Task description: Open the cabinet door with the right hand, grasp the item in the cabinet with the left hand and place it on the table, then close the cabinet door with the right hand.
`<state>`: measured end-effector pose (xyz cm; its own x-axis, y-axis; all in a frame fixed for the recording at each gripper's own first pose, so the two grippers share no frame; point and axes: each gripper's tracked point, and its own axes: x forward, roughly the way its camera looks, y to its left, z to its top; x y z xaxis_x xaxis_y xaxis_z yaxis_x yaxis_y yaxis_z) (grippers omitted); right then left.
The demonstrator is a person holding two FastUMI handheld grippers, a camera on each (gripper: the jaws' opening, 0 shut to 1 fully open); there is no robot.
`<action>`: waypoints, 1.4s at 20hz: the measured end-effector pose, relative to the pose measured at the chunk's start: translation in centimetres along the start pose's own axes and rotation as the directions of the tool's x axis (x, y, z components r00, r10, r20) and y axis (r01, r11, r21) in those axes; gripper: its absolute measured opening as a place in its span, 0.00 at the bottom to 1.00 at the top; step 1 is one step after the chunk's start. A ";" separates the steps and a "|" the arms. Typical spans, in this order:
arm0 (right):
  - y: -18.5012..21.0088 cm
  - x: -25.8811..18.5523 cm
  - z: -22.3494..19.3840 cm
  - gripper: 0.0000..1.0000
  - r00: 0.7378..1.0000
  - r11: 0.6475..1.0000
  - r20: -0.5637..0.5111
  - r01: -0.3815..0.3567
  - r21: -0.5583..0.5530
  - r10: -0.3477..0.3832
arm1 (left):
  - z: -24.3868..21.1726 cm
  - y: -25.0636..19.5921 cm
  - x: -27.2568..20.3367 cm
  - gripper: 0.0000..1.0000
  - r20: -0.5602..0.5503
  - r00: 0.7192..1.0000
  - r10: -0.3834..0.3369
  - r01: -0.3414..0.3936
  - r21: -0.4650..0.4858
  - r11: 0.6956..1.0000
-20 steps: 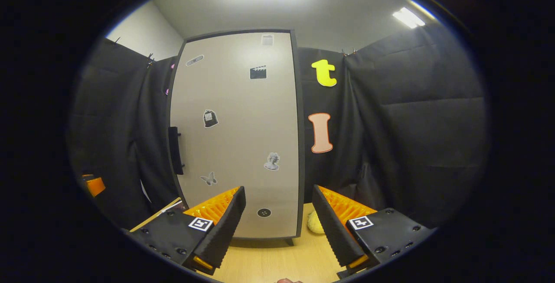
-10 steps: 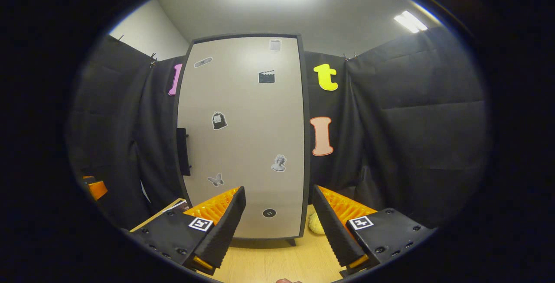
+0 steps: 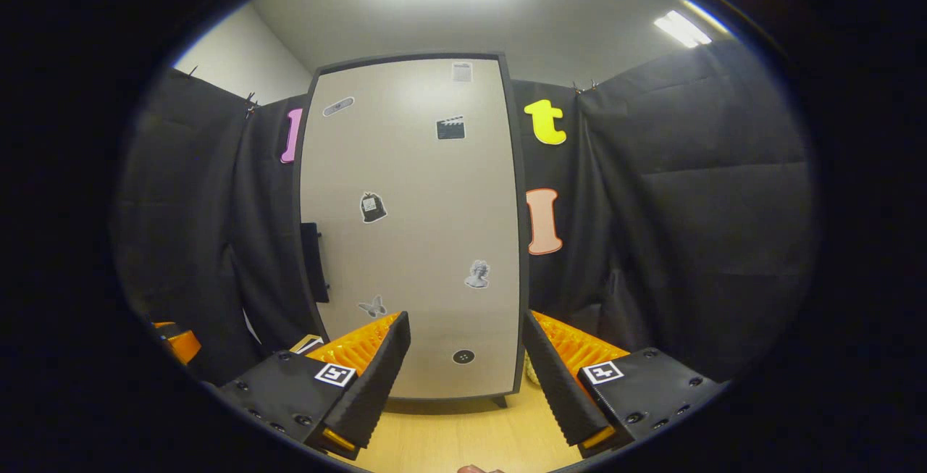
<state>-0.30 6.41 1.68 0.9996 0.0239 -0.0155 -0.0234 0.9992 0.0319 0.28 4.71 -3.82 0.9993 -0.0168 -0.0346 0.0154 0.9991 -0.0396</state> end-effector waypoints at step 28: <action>21.9 13.7 2.8 0.98 0.976 0.975 -0.060 -0.213 -0.067 0.209 | -5.7 10.6 -4.4 0.88 -0.096 0.976 0.194 -0.193 0.021 0.981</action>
<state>12.93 28.51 4.93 0.9699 0.2340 -0.0681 -0.2366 0.9711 -0.0325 -4.15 15.17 -9.81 0.9753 0.1735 -0.1368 -0.1766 0.9842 -0.0107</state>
